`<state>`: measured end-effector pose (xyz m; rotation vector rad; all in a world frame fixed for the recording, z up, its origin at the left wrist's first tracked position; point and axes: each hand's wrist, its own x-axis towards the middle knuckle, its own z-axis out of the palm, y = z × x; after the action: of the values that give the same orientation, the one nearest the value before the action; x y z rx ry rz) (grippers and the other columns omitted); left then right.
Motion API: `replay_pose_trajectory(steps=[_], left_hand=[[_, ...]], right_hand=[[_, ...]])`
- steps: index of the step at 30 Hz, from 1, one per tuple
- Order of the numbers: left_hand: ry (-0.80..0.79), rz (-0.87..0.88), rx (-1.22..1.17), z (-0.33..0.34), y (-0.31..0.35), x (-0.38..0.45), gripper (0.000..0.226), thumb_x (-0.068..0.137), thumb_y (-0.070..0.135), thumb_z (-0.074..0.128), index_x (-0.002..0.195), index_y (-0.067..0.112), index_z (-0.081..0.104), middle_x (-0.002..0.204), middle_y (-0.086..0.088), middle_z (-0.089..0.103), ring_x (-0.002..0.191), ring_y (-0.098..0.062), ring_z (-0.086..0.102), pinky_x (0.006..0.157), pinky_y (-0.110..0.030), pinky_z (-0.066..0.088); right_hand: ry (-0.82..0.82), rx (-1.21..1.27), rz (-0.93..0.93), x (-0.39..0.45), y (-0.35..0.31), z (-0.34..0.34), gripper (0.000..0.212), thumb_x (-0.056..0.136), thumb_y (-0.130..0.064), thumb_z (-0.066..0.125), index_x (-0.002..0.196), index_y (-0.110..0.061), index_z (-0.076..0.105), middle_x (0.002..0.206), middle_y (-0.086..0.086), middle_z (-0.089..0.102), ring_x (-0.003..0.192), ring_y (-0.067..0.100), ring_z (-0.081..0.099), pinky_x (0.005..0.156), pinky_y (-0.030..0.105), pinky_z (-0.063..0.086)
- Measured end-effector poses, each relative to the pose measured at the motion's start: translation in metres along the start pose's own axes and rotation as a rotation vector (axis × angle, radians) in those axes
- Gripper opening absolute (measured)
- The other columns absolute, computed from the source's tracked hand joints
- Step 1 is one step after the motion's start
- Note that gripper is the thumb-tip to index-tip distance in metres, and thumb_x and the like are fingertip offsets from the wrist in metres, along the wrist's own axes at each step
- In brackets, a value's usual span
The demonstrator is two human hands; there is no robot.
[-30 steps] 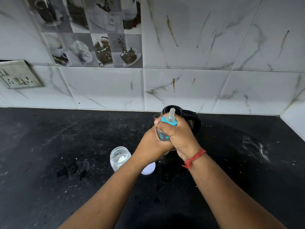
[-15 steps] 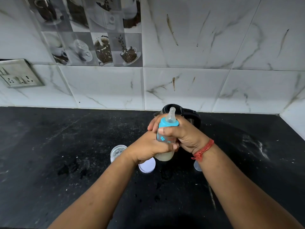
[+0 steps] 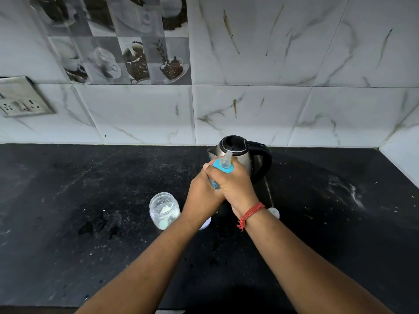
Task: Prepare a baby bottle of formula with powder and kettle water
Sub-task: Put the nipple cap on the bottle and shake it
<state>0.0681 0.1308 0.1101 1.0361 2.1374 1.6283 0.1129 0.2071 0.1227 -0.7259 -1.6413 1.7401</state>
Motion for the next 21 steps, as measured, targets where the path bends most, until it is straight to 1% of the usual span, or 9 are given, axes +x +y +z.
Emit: replay_pose_trajectory(steps=[2,3,6,9,11,14,16,18,21], left_hand=[[-0.037,-0.044,-0.004,-0.002,-0.012,-0.001,0.032,0.084,0.014,0.073,0.111,0.028,0.063,0.095,0.014,0.072,0.089,0.009,0.067,0.072,-0.008,0.048],[-0.042,-0.075,-0.009,-0.003,-0.018,-0.002,0.03,0.083,0.013,0.074,0.108,0.025,0.063,0.096,0.012,0.072,0.089,0.005,0.068,0.071,-0.01,0.05],[-0.029,-0.167,-0.03,-0.003,-0.035,-0.005,0.035,0.08,0.017,0.081,0.108,0.023,0.06,0.097,0.008,0.071,0.086,-0.002,0.069,0.072,-0.017,0.054],[-0.014,-0.221,-0.026,-0.005,-0.049,-0.008,0.041,0.079,0.024,0.087,0.109,0.023,0.058,0.098,0.007,0.071,0.087,-0.006,0.068,0.074,-0.021,0.054],[-0.029,-0.235,-0.016,-0.006,-0.056,-0.011,0.045,0.079,0.026,0.088,0.111,0.024,0.057,0.099,0.008,0.069,0.088,-0.005,0.066,0.074,-0.019,0.05],[-0.035,-0.263,0.009,-0.006,-0.064,-0.018,0.046,0.08,0.028,0.088,0.111,0.025,0.054,0.098,0.011,0.065,0.088,-0.001,0.062,0.073,-0.015,0.044],[-0.041,-0.279,0.025,-0.005,-0.068,-0.022,0.047,0.08,0.03,0.088,0.111,0.025,0.054,0.099,0.011,0.065,0.09,-0.003,0.062,0.074,-0.016,0.045],[-0.054,-0.296,0.038,-0.003,-0.071,-0.024,0.049,0.079,0.032,0.089,0.112,0.025,0.054,0.101,0.01,0.065,0.092,-0.005,0.062,0.075,-0.018,0.046],[-0.072,-0.314,0.066,-0.001,-0.073,-0.028,0.05,0.078,0.034,0.089,0.112,0.027,0.053,0.1,0.011,0.064,0.091,-0.005,0.062,0.073,-0.019,0.045]], right_hand=[[-0.036,-0.145,-0.022,0.0,0.011,-0.006,0.044,0.063,-0.048,0.08,0.095,-0.022,0.065,0.107,0.01,0.068,0.094,0.017,0.071,0.086,0.034,0.059],[-0.074,-0.218,-0.035,0.001,0.017,-0.01,0.054,0.061,-0.056,0.078,0.102,-0.024,0.063,0.113,0.007,0.065,0.101,0.015,0.068,0.09,0.034,0.058],[-0.152,-0.316,-0.028,0.001,0.032,-0.027,0.065,0.066,-0.061,0.079,0.117,-0.026,0.057,0.126,-0.001,0.057,0.114,0.01,0.062,0.097,0.036,0.056],[-0.19,-0.408,0.007,0.002,0.039,-0.048,0.058,0.075,-0.058,0.079,0.119,-0.027,0.057,0.128,-0.006,0.052,0.116,0.011,0.059,0.097,0.033,0.054],[-0.184,-0.481,0.04,0.006,0.044,-0.066,0.045,0.083,-0.049,0.077,0.116,-0.025,0.06,0.126,-0.007,0.053,0.114,0.011,0.059,0.095,0.03,0.052],[-0.137,-0.679,0.054,0.014,0.062,-0.099,0.034,0.085,-0.039,0.078,0.111,-0.023,0.063,0.122,-0.004,0.053,0.114,0.015,0.057,0.096,0.03,0.048],[-0.118,-0.969,0.077,0.021,0.077,-0.123,0.036,0.085,-0.039,0.077,0.113,-0.023,0.062,0.125,0.001,0.051,0.12,0.024,0.051,0.102,0.038,0.047],[-0.148,-1.255,0.181,0.023,0.089,-0.146,0.042,0.087,-0.041,0.074,0.122,-0.025,0.058,0.132,0.004,0.046,0.124,0.029,0.045,0.103,0.045,0.047],[-0.23,-1.405,0.311,0.019,0.105,-0.168,0.045,0.09,-0.032,0.069,0.131,-0.025,0.052,0.134,0.006,0.042,0.122,0.03,0.045,0.097,0.044,0.051]])
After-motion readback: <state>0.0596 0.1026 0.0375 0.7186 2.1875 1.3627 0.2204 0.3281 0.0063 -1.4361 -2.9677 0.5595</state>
